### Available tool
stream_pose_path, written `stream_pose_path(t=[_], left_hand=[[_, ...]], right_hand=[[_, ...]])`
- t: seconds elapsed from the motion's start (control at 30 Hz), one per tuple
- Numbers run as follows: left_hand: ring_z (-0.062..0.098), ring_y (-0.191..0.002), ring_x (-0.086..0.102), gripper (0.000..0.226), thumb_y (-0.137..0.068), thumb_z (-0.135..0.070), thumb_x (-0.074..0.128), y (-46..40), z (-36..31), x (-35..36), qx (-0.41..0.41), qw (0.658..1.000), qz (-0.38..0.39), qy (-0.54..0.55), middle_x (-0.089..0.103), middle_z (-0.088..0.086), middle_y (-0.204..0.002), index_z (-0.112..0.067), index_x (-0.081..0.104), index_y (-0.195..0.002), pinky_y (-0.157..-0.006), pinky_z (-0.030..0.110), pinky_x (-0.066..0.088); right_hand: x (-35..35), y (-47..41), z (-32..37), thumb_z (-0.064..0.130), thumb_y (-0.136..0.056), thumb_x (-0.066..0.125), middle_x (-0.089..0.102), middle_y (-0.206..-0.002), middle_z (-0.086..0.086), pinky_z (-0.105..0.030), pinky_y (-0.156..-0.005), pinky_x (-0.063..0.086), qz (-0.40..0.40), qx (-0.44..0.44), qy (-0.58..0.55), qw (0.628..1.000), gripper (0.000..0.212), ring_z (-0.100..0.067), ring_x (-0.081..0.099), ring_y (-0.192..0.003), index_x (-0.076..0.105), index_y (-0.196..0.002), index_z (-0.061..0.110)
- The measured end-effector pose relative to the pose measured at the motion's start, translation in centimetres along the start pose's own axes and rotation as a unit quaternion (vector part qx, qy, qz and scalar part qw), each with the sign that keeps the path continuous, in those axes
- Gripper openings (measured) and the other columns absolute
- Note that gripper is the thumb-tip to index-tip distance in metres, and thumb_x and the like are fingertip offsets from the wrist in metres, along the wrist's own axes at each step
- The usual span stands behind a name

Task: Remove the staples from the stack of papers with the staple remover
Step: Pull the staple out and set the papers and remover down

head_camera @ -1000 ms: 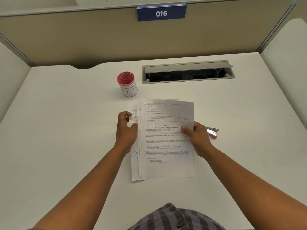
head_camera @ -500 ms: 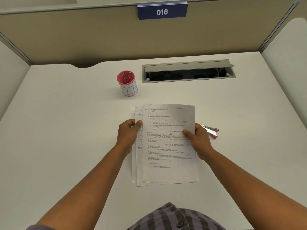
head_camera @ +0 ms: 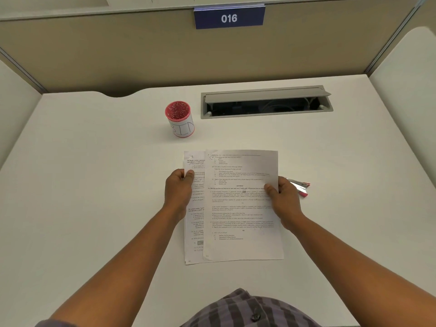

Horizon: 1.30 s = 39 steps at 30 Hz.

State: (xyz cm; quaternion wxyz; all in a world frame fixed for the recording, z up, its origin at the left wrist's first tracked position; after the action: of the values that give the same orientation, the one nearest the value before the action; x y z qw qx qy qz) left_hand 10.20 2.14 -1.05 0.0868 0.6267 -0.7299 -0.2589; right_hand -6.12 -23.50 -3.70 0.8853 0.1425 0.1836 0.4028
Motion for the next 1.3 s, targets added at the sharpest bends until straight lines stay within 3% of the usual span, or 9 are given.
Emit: stream_pose_path(t=[0.3, 0.5, 0.77, 0.9, 1.1, 1.3], left_hand=[[0.03, -0.096, 0.076, 0.02, -0.104, -0.03, 0.057, -0.1, 0.2, 0.2, 0.006, 1.0, 0.005, 0.011, 0.079, 0.005, -0.101, -0.013, 0.067, -0.1, -0.088, 0.05, 0.063], [0.025, -0.094, 0.077, 0.014, -0.105, -0.024, 0.055, 0.1, 0.4, 0.2, 0.011, 0.999, 0.009, 0.029, 0.079, -0.001, -0.102, -0.02, 0.069, -0.103, -0.084, 0.043, 0.063], [0.033, -0.098, 0.076, 0.015, -0.096, -0.02, 0.072, 0.2, 0.8, 0.0, 0.013, 0.999, 0.005, 0.045, 0.078, 0.013, -0.106, -0.005, 0.071, -0.096, -0.087, 0.05, 0.063], [0.028, -0.092, 0.078, 0.005, -0.09, -0.015, 0.079, 0.4, 0.8, -0.2, 0.02, 0.999, 0.003, 0.049, 0.08, 0.004, -0.098, -0.013, 0.074, -0.091, -0.083, 0.045, 0.065], [0.021, -0.081, 0.079, 0.023, -0.086, -0.031, 0.083, 0.6, 1.0, 0.3, 0.001, 0.999, 0.012, 0.044, 0.081, -0.002, -0.095, -0.014, 0.075, -0.098, -0.072, 0.04, 0.066], [0.02, -0.085, 0.078, 0.009, -0.091, -0.022, 0.079, 0.2, 1.0, 0.6, -0.011, 0.999, 0.021, 0.028, 0.081, -0.003, -0.098, -0.017, 0.076, -0.099, -0.065, 0.03, 0.062]], right_hand=[[-0.2, -0.1, 0.2, 0.019, -0.102, 0.054, 0.074, -0.113, 0.005, -0.043, -0.093, 0.057, -0.004, 0.008, -0.005, 1.0, 0.022, -0.018, 0.07, -0.103, 0.063, -0.122, 0.024], [-0.1, -0.1, 0.1, 0.02, -0.102, 0.055, 0.074, -0.113, 0.004, -0.045, -0.094, 0.057, -0.004, 0.018, -0.004, 1.0, 0.023, -0.021, 0.071, -0.103, 0.062, -0.123, 0.025], [-0.1, 0.3, 0.6, 0.019, -0.1, 0.055, 0.073, -0.103, 0.007, -0.042, -0.085, 0.059, -0.009, -0.003, 0.059, 0.998, 0.013, -0.02, 0.07, -0.096, 0.061, -0.1, 0.03], [0.0, 0.3, 0.4, 0.019, -0.098, 0.058, 0.071, -0.11, 0.007, -0.045, -0.088, 0.059, -0.012, 0.003, 0.074, 0.997, 0.016, -0.019, 0.07, -0.097, 0.055, -0.108, 0.032], [0.9, 0.9, 0.5, 0.017, -0.098, 0.062, 0.075, -0.109, 0.001, -0.041, -0.083, 0.061, 0.049, 0.008, 0.052, 0.997, 0.026, -0.017, 0.074, -0.092, 0.052, -0.122, 0.024], [1.3, 1.2, 0.1, 0.023, -0.098, 0.063, 0.074, -0.112, 0.006, -0.044, -0.088, 0.06, 0.095, 0.006, 0.093, 0.991, 0.028, -0.015, 0.074, -0.094, 0.052, -0.122, 0.031]])
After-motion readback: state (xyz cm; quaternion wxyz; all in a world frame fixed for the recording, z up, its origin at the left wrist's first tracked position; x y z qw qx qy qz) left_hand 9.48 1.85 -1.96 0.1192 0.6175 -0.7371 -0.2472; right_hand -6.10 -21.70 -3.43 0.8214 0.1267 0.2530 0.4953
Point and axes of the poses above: each hand's wrist, its own y-axis away from the middle knuckle, its own x-axis out of the palm, z = x × y, the point moved 6 cm from there along -y, towards the middle knuckle
